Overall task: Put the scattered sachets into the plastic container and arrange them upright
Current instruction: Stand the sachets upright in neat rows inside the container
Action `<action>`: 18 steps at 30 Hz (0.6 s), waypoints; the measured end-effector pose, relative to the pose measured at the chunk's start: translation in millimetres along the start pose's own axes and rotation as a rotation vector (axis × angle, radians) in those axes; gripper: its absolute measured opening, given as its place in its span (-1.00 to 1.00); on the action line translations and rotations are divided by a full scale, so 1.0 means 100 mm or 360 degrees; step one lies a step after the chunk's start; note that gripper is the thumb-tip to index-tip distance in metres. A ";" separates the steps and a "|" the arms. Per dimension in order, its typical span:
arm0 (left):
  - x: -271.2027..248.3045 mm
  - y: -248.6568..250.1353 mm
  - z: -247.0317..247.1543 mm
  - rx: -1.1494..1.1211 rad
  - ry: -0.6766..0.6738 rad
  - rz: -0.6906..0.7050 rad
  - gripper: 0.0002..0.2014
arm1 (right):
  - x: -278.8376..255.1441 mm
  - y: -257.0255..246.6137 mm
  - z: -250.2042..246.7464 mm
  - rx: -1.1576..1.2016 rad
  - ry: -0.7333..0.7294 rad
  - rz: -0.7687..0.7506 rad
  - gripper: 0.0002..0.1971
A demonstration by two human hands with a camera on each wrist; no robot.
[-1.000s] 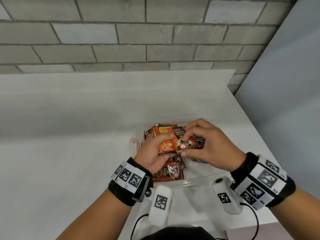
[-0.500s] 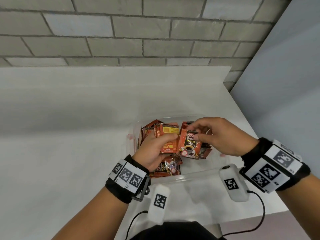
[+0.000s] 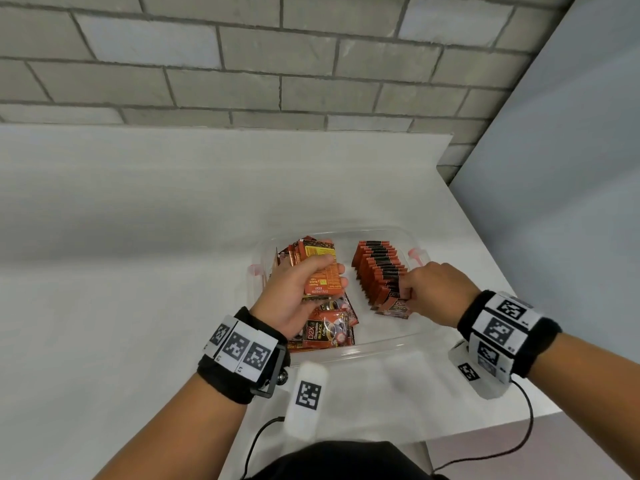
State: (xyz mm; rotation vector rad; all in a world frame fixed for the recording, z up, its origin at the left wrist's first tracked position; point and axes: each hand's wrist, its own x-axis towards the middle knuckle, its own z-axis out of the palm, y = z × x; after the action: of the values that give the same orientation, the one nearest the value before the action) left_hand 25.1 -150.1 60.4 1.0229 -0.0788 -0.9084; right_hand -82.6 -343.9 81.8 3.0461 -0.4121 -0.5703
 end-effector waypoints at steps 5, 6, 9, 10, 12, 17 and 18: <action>-0.03 0.00 -0.01 0.0032 0.0000 0.0004 -0.89 | 0.04 -0.04 0.03 -0.0230 0.0025 -0.0055 -0.78; -0.04 0.00 0.00 0.0036 0.0000 0.0007 -0.88 | 0.05 -0.04 0.05 -0.0241 0.0048 -0.0061 -0.78; -0.05 0.00 -0.01 0.0050 0.0006 0.0010 -0.89 | 0.06 -0.04 0.08 -0.0230 0.0110 -0.0075 -0.79; -0.06 -0.01 -0.01 0.0052 0.0005 0.0009 -0.90 | 0.07 -0.04 0.09 -0.0233 0.0112 -0.0076 -0.79; -0.07 -0.01 -0.01 0.0046 0.0001 0.0000 -0.89 | 0.07 -0.05 0.09 -0.0235 0.0106 -0.0076 -0.82; -0.07 -0.02 0.00 0.0030 -0.0007 -0.0007 -0.72 | 0.06 -0.04 0.06 -0.0212 0.0115 -0.0062 -0.90; -0.06 -0.03 0.00 0.0023 -0.0008 -0.0009 -0.67 | 0.06 -0.04 0.06 -0.0214 0.0121 -0.0061 -0.90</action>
State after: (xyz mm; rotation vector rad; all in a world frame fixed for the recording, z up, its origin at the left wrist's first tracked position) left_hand 19.1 -146.5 60.2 1.0345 -0.0869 -0.9166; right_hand -78.4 -341.6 74.2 2.9410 -0.3008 -0.4618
